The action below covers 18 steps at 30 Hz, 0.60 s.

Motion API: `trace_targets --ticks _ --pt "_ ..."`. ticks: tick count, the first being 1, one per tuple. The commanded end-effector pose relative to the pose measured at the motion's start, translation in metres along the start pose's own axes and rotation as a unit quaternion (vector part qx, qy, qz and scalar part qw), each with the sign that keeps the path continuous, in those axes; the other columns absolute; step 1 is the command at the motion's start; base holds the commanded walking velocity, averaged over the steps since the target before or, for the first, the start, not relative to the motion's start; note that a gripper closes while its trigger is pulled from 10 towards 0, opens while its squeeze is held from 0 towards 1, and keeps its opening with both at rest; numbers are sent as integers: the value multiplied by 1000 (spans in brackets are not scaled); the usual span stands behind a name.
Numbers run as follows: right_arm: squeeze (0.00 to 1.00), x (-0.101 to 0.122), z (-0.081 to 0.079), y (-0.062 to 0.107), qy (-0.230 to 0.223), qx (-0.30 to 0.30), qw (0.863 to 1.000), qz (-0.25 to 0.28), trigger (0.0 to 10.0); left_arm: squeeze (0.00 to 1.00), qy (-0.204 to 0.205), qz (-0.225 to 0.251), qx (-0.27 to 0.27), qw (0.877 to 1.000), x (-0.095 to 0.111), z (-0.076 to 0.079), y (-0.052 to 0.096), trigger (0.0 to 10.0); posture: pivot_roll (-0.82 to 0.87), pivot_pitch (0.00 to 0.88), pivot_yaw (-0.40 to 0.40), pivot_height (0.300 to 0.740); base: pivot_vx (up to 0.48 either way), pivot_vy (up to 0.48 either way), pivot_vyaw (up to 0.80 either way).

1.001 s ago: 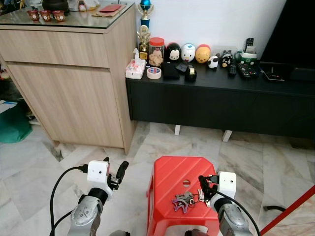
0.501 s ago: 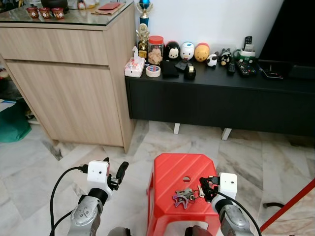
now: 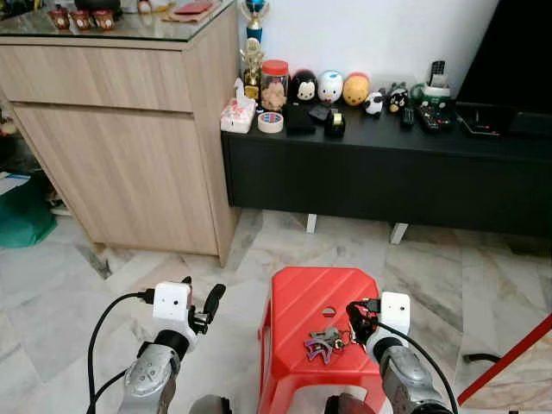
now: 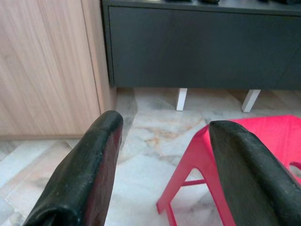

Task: Hang keys on a hook

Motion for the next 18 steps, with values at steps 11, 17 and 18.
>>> trace_targets --ticks 11,17,18 --pt "0 2 1 -2 -2 -18 1000 -3 10000 0 2 -4 -8 1000 -2 3 1 10000 98 0 -40 601 0 0 0" --pt "0 8 3 -5 -10 -31 999 -4 10000 0 1 -3 -9 1000 -1 4 0 10000 99 0 -37 601 0 0 0" --pt "0 9 2 -6 -8 -32 999 -4 10000 0 1 -3 -10 1000 -1 4 0 10000 100 0 -36 601 0 0 0"
Point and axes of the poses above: a point about 5 cm out from each wrist's last joint towards the gripper, its own y axis pointing back from the gripper into the wrist, its own x axis along the axis of the wrist's last joint, z = x × y, the point moved 3 cm from there along -y, pointing out of the wrist towards the gripper, and after that the axes turned 11 degrees about -y, right-handed, at the moved point
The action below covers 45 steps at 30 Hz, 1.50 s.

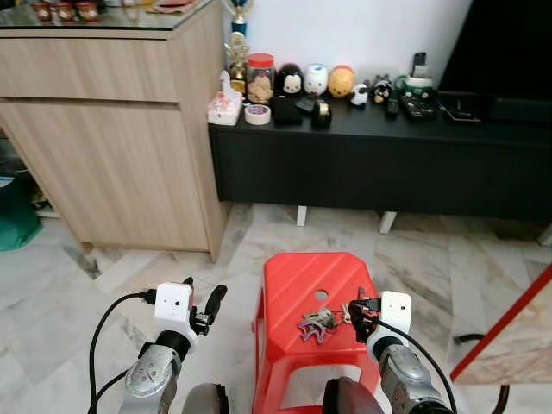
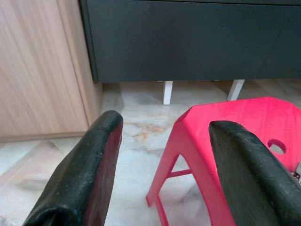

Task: Hang keys on a hook

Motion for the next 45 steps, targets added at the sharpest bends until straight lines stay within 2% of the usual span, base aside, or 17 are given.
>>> trace_targets --ticks 1,10,17,21,30,38,45 --pt "0 9 0 -3 -1 -4 1000 4 10000 0 2 -2 -4 1000 0 1 0 10000 100 0 -36 601 0 0 0" --pt "0 17 -8 -9 6 -7 1000 -9 10000 0 2 0 -2 1000 2 1 2 10000 112 0 -38 601 0 0 0" --pt "0 26 -15 -11 0 4 1000 10 10000 0 2 11 -5 1000 9 4 -10 10000 115 0 -40 601 0 0 0" --pt "0 26 -18 -11 3 11 1000 18 10000 0 1 -19 1 1000 -4 1 -13 10000 109 0 -39 601 0 0 0" --pt "0 20 -12 -7 3 7 1000 19 10000 0 5 -33 15 999 -13 -5 2 10000 109 68 -45 601 0 0 0" --pt "0 19 -7 -7 5 -7 1000 13 10000 0 11 -39 20 999 -18 0 13 10000 114 107 -57 601 0 0 0" --pt "0 11 9 -4 1 -33 999 -5 10000 0 15 -43 20 999 -18 5 22 10000 118 133 -60 601 0 0 0"
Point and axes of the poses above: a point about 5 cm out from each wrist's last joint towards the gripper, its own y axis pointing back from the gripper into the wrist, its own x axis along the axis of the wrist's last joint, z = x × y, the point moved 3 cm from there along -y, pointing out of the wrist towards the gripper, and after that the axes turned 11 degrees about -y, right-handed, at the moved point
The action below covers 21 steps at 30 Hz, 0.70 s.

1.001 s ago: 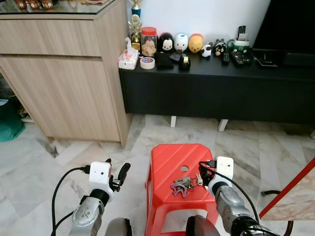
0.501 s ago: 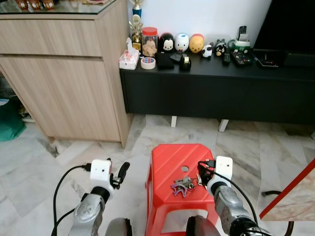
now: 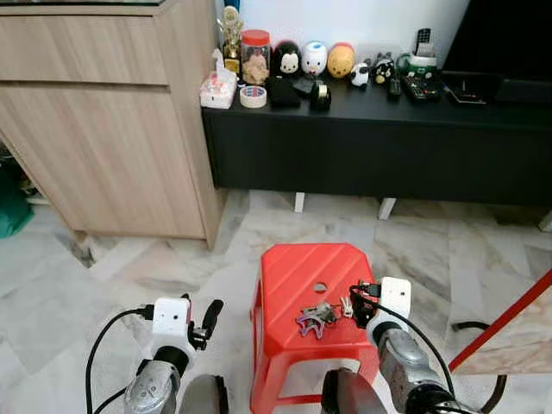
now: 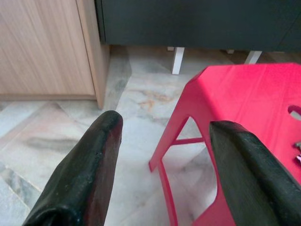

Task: Hang keys on a hook

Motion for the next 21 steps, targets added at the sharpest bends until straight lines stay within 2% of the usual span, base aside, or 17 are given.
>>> trace_targets --ticks 1,14,15,16,17,20,21 --pt "0 -8 9 3 -7 -11 1000 -11 10000 0 4 -6 -2 1000 -1 2 4 10000 116 136 -60 601 0 0 0" --pt "0 -19 7 5 -46 8 998 -37 10000 0 4 1 -5 1000 8 6 14 10000 126 156 -56 601 0 0 0" --pt "918 -19 2 4 -52 26 998 -39 10000 0 3 3 -6 1000 10 6 15 10000 127 158 -57 601 0 0 0" --pt "918 -18 1 4 -53 29 997 -39 10000 0 3 3 -6 1000 10 6 15 10000 127 158 -57 601 0 0 0" --pt "1000 -18 0 4 -48 32 998 -38 10000 0 3 3 -5 1000 11 6 16 10000 129 161 -56 601 0 0 0" --pt "1000 -18 -1 4 -37 34 998 -38 10000 0 3 3 -5 1000 11 6 19 10000 132 166 -59 601 0 0 0" --pt "141 -17 -1 3 -34 30 998 -39 10000 0 3 2 -4 1000 11 6 20 10000 132 170 -58 601 0 0 0"
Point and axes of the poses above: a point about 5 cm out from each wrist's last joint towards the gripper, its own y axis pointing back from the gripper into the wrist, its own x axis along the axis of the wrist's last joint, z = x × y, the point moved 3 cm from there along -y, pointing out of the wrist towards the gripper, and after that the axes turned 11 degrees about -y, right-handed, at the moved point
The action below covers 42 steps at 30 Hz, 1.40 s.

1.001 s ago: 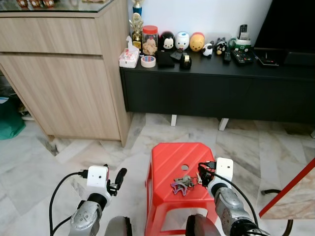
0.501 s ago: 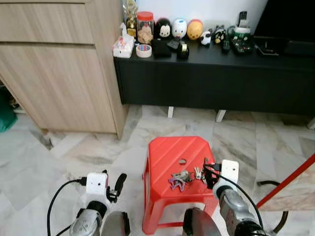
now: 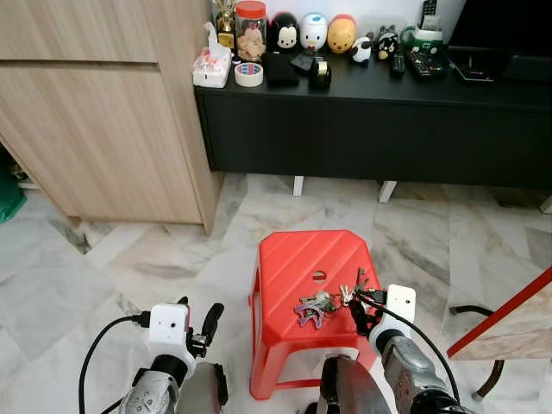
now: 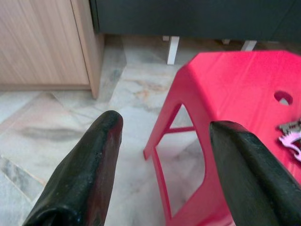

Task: Hang keys on a hook

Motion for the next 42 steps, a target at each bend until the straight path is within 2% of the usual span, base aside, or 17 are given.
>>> trace_targets --ticks 1,11,14,23,24,25,26,27,42 --pt "0 -3 2 0 5 -7 1000 -12 10000 0 1 -6 2 1000 0 -1 3 10000 132 172 -58 601 0 0 0" --pt "0 8 -9 -4 7 19 1000 -7 10000 0 4 -7 4 1000 5 1 8 10000 136 207 -62 601 0 0 0" --pt "0 21 -18 -8 12 37 999 13 10000 0 6 -5 8 1000 8 0 9 10000 136 218 -66 601 0 0 0" --pt "0 24 -20 -9 20 40 999 11 10000 0 8 -6 12 1000 10 0 12 10000 143 239 -70 601 0 0 0" --pt "0 24 -20 -9 21 40 999 11 9176 0 8 -7 12 1000 10 0 12 10000 142 241 -70 601 0 0 0" --pt "0 24 -20 -9 21 40 999 11 6941 0 8 -7 12 1000 10 0 13 10000 141 242 -71 601 0 0 0" --pt "0 24 -20 -9 21 39 999 11 4235 0 7 -8 12 1000 10 0 13 10000 142 243 -70 601 0 0 0" --pt "0 24 -20 -9 22 39 999 10 0 0 7 -9 13 1000 10 0 13 10000 143 244 -71 601 0 0 0" --pt "0 22 -22 -9 22 43 999 8 0 0 7 -13 16 1000 8 -1 13 10000 142 239 -74 601 0 0 0"
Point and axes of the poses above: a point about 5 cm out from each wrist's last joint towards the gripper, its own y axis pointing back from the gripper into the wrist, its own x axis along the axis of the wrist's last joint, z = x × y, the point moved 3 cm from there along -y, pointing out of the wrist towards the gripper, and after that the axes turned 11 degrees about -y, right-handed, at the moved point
